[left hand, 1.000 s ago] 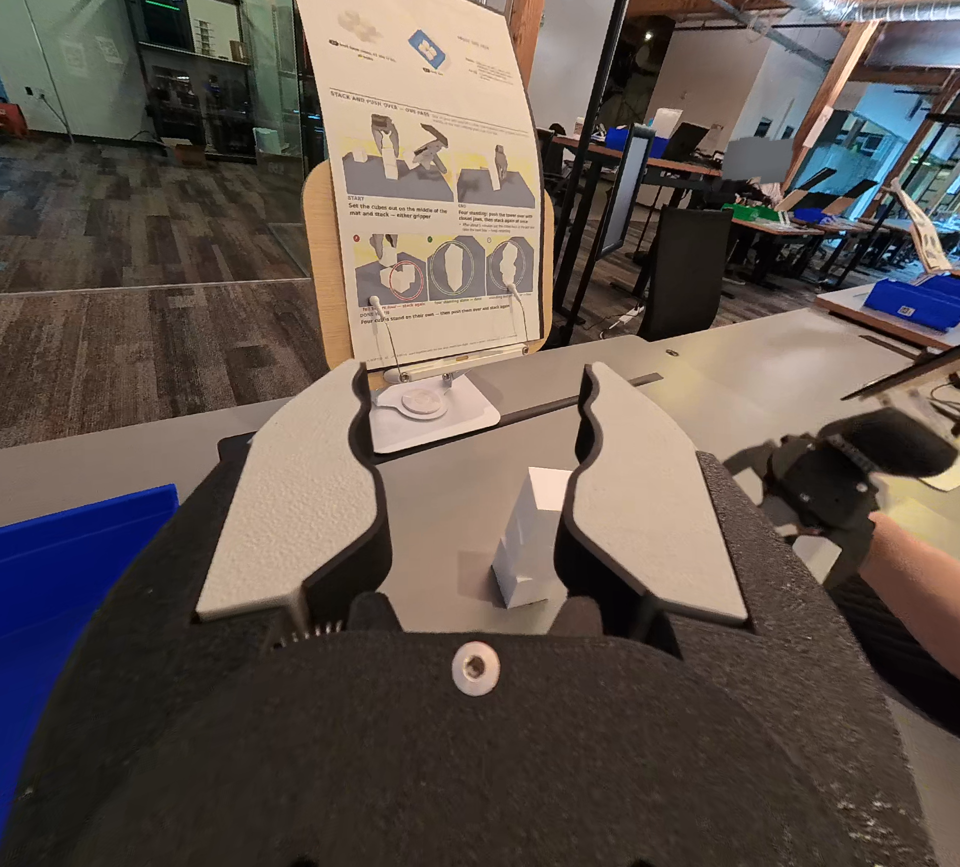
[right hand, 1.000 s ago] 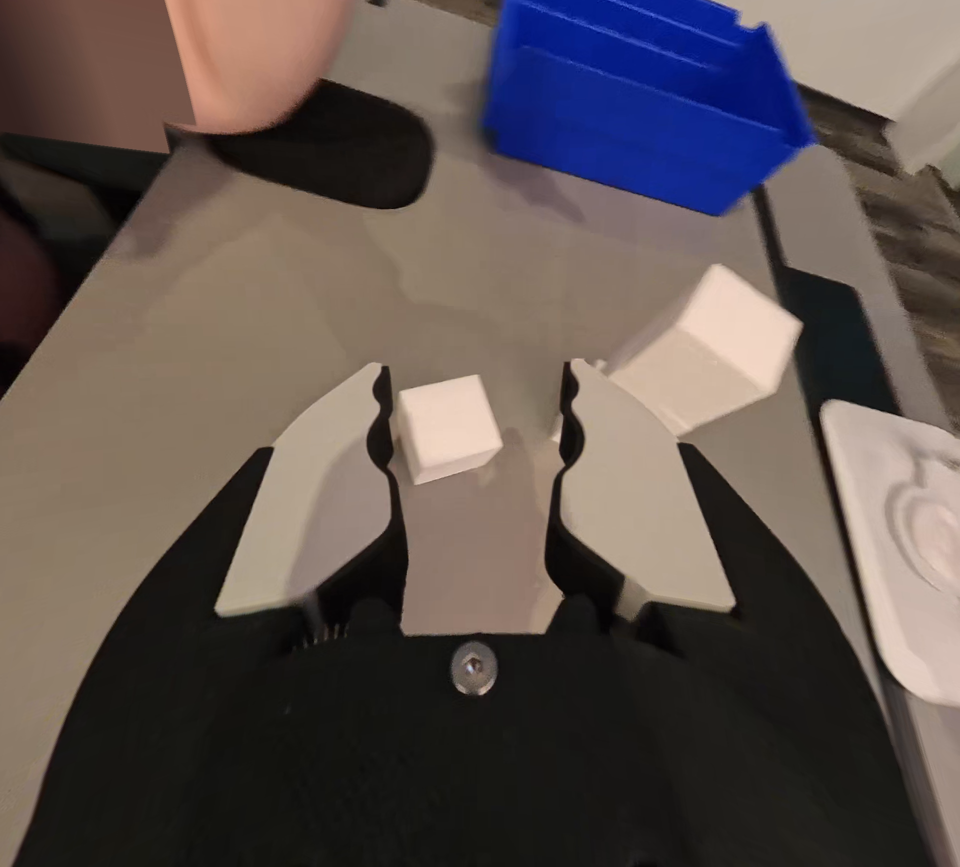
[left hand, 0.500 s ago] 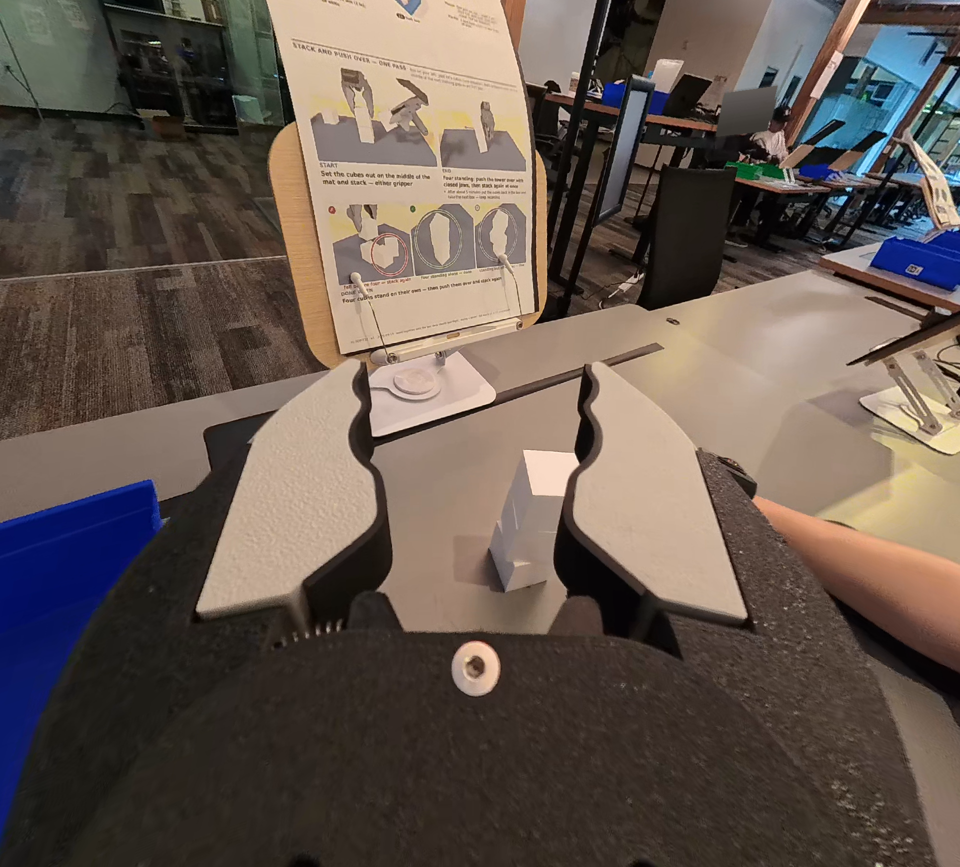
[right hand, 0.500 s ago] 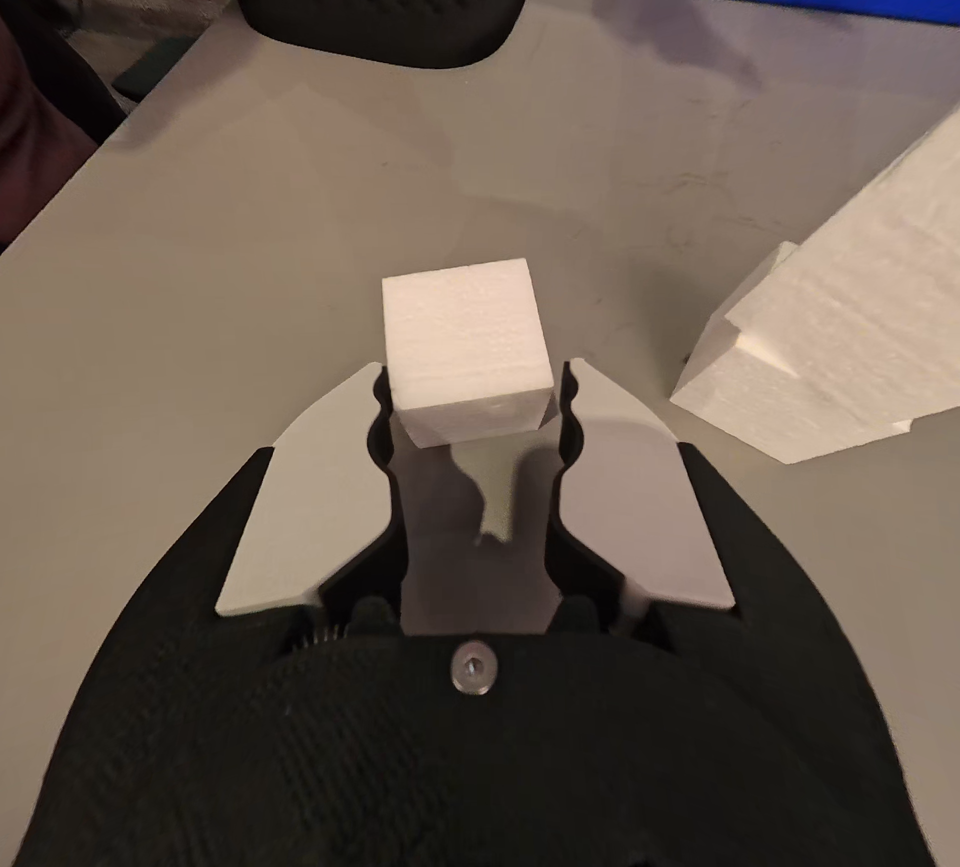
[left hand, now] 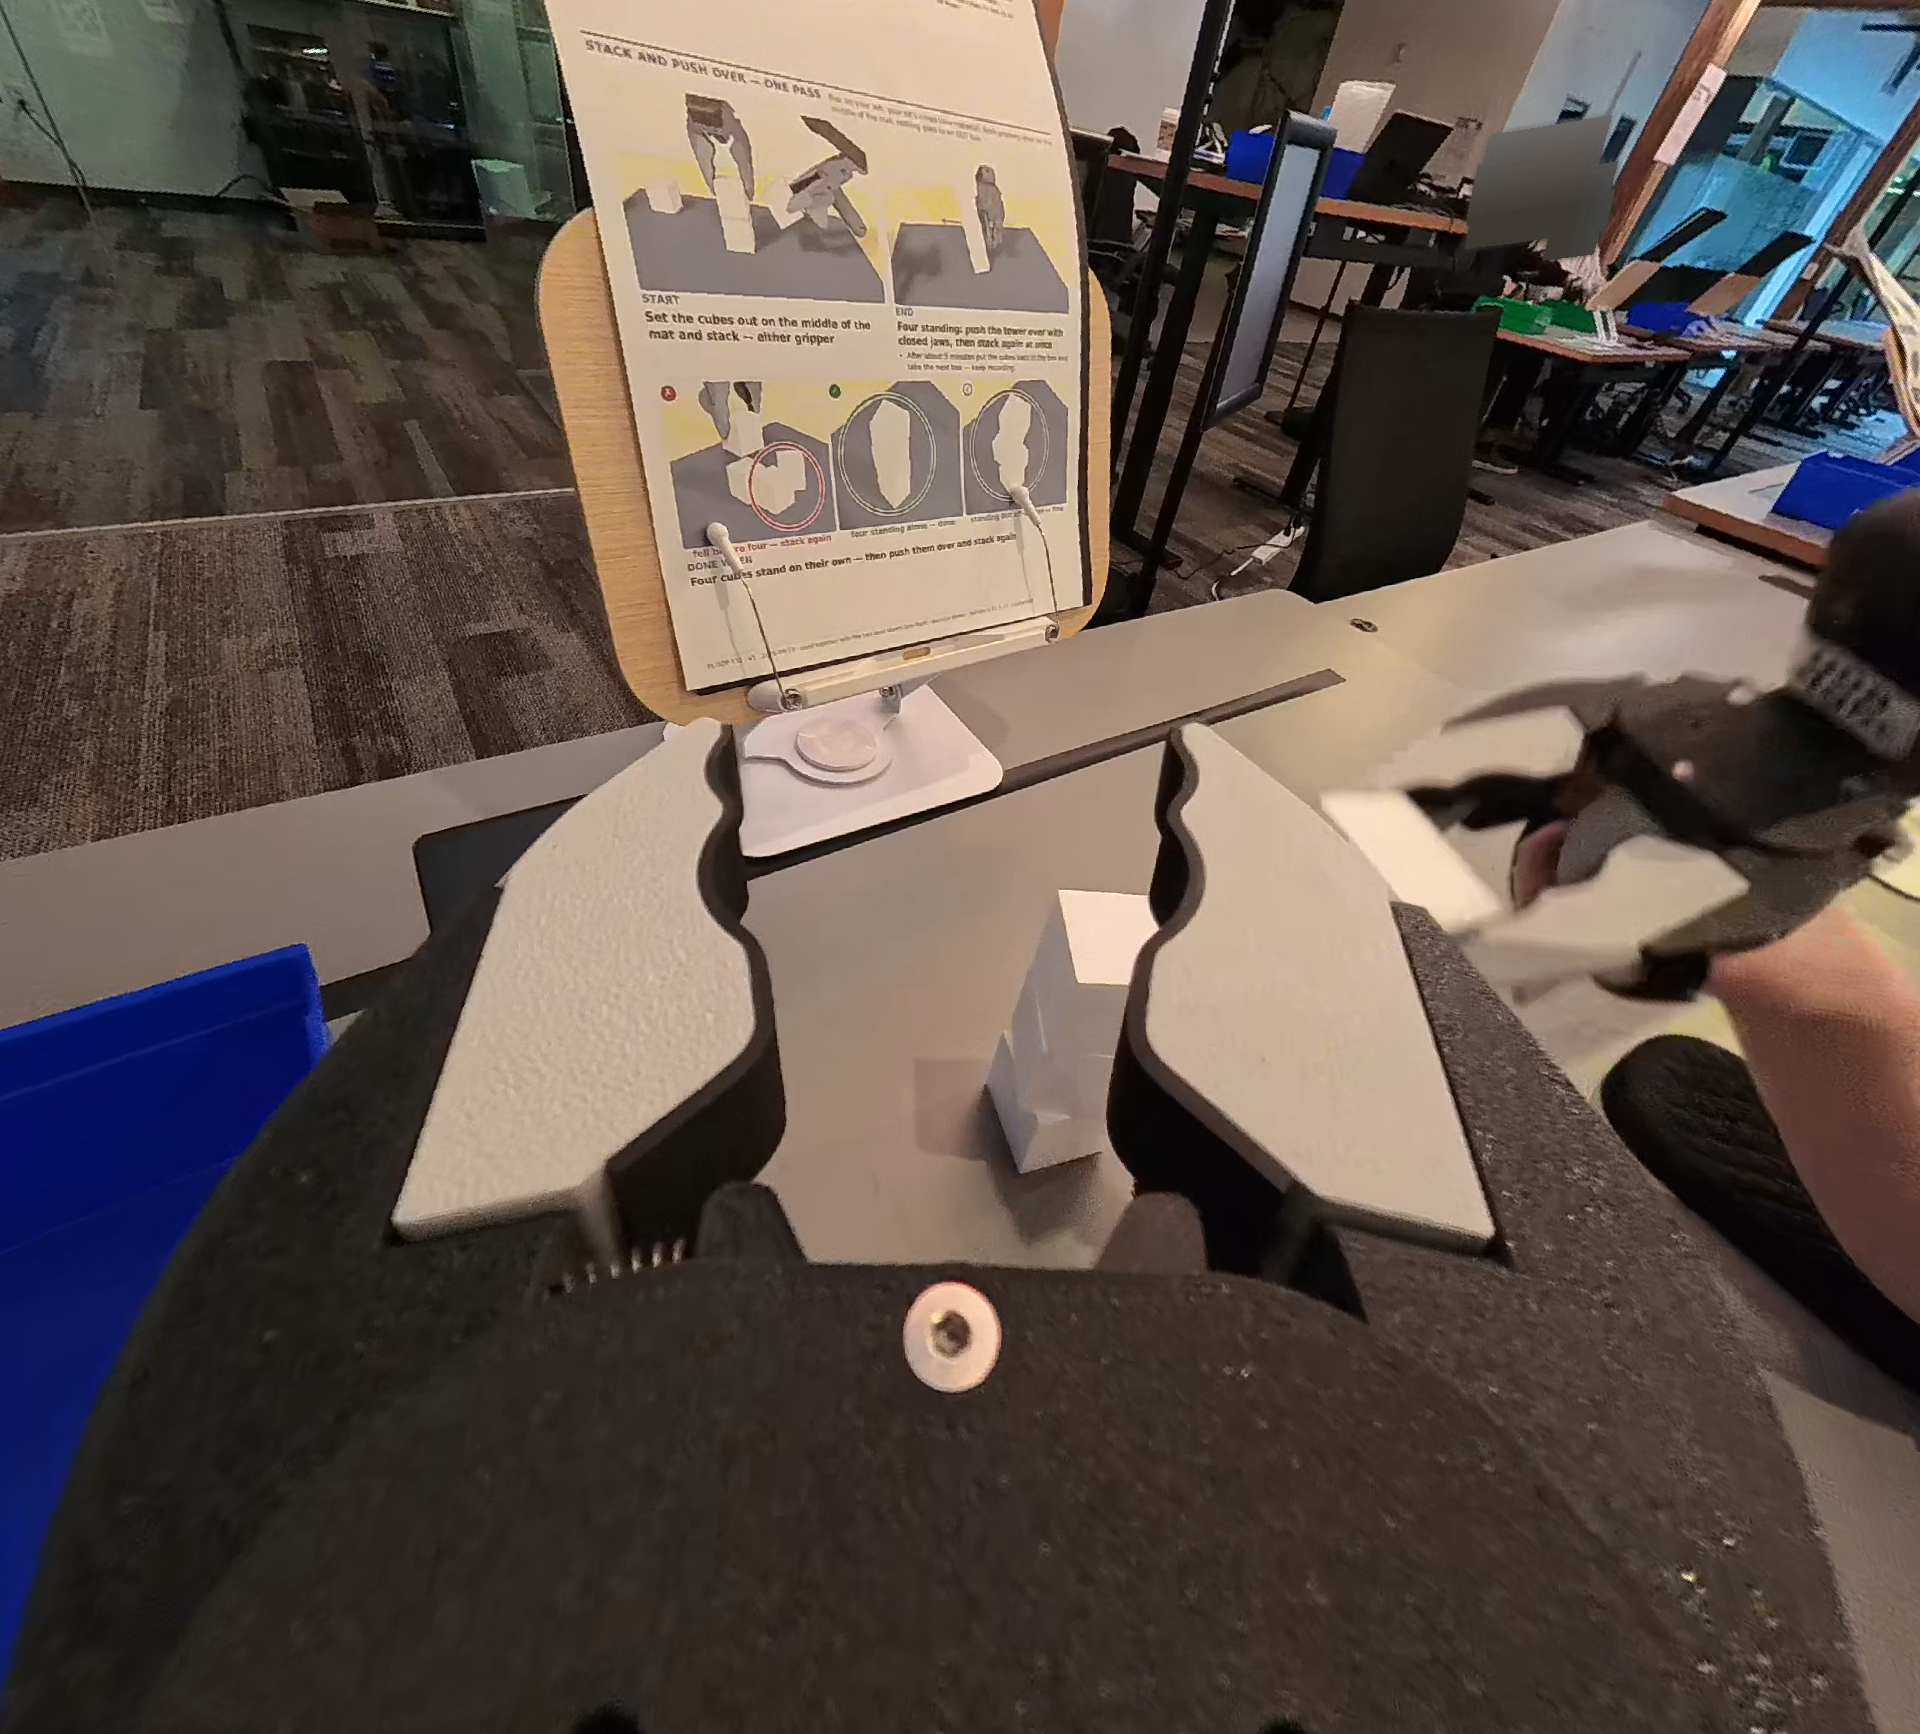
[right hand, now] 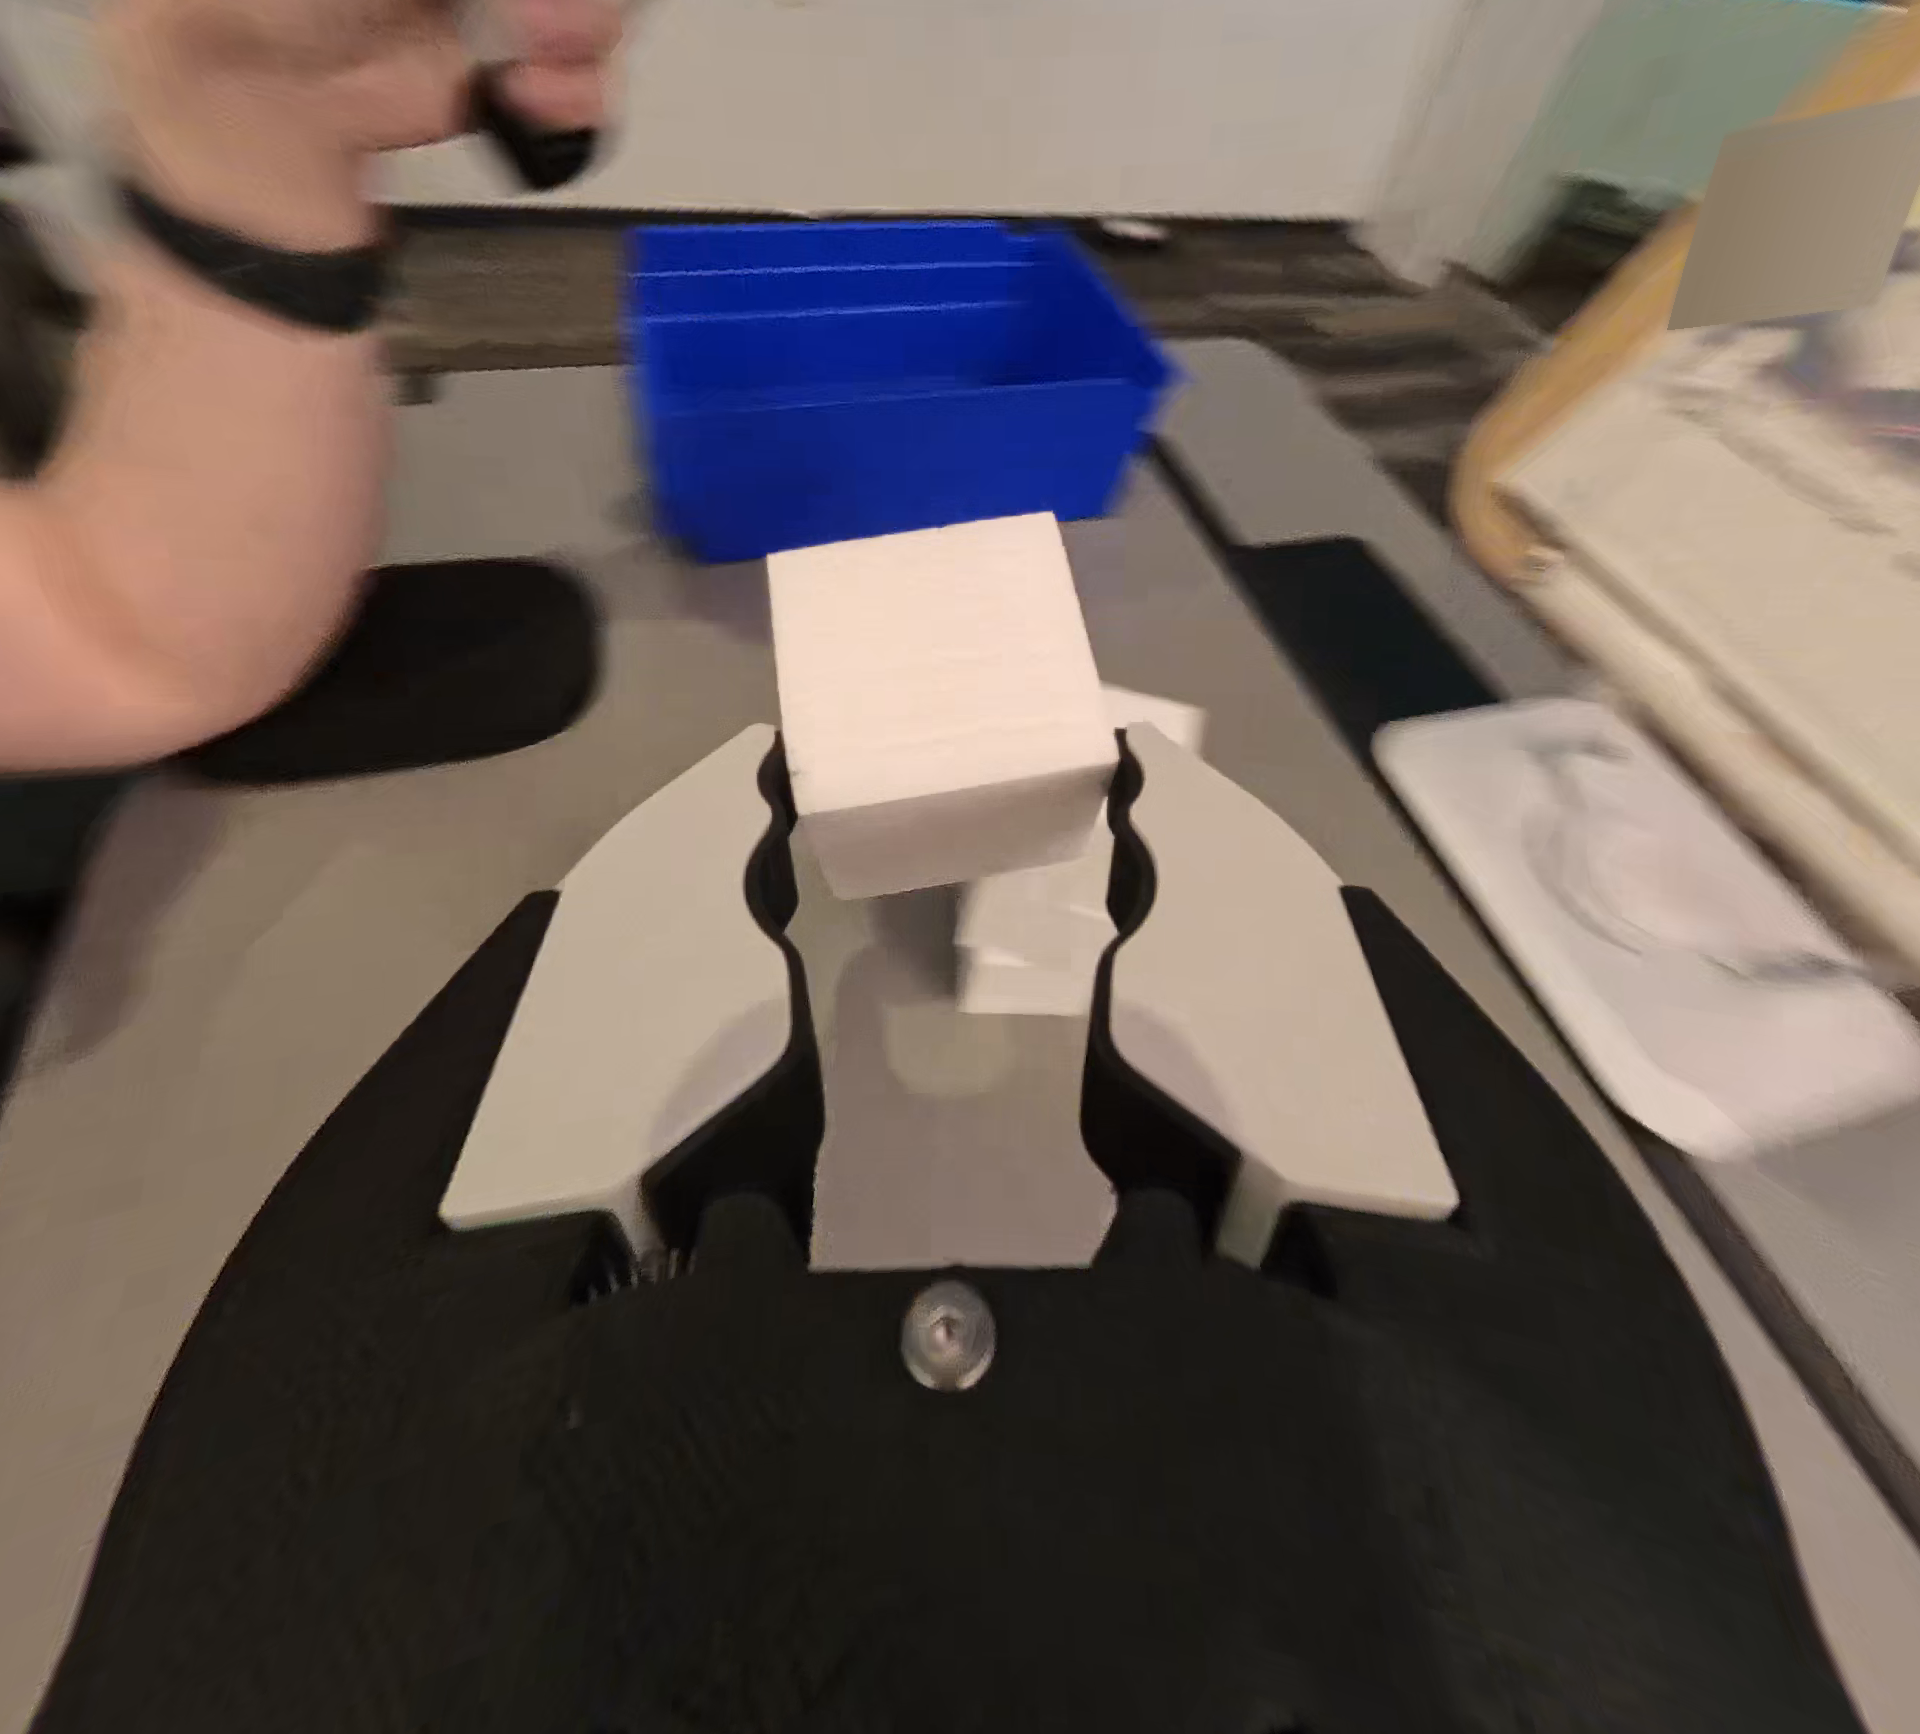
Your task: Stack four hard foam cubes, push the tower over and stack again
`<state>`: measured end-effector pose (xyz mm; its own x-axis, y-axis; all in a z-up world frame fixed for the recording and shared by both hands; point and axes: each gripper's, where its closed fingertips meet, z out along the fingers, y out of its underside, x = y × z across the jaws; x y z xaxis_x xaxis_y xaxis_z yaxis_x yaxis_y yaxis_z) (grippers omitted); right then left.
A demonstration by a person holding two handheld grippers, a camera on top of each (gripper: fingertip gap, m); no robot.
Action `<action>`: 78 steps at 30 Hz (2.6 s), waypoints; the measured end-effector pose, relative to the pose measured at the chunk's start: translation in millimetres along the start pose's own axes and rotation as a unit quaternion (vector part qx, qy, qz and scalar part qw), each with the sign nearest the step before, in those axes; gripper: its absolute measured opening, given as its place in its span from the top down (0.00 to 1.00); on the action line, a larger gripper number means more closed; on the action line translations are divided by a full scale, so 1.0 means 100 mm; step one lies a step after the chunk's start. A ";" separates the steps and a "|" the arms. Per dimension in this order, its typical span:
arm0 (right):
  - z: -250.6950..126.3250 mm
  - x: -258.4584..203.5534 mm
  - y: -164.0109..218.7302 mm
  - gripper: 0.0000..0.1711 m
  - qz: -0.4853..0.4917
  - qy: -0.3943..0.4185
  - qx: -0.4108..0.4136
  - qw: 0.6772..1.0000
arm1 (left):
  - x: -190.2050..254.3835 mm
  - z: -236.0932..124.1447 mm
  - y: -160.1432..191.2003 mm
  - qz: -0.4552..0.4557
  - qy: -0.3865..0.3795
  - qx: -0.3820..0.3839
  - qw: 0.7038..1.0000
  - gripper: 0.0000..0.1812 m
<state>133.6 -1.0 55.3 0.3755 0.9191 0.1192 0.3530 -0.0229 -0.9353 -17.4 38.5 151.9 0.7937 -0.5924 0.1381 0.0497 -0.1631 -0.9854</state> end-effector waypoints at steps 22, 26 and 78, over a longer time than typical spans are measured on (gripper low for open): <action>0.59 0.40 0.26 0.65 0.107 0.128 -0.150 0.975 | 0.03 -0.06 -0.01 0.001 0.006 -0.001 1.000 0.58; 0.61 0.39 0.25 0.65 0.102 0.125 -0.145 0.976 | 0.06 -0.05 -0.03 0.001 0.009 0.003 1.000 0.58; -2.49 1.76 0.76 0.62 0.214 0.374 -0.036 0.902 | 0.52 1.46 2.25 0.079 -0.035 -0.324 0.942 1.00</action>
<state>439.7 60.9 87.6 0.9537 0.2991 -0.0308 0.0838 -0.3627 -0.9281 123.5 86.6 -76.8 0.7990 -0.6004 -0.0350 -0.4354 -0.5373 -0.7223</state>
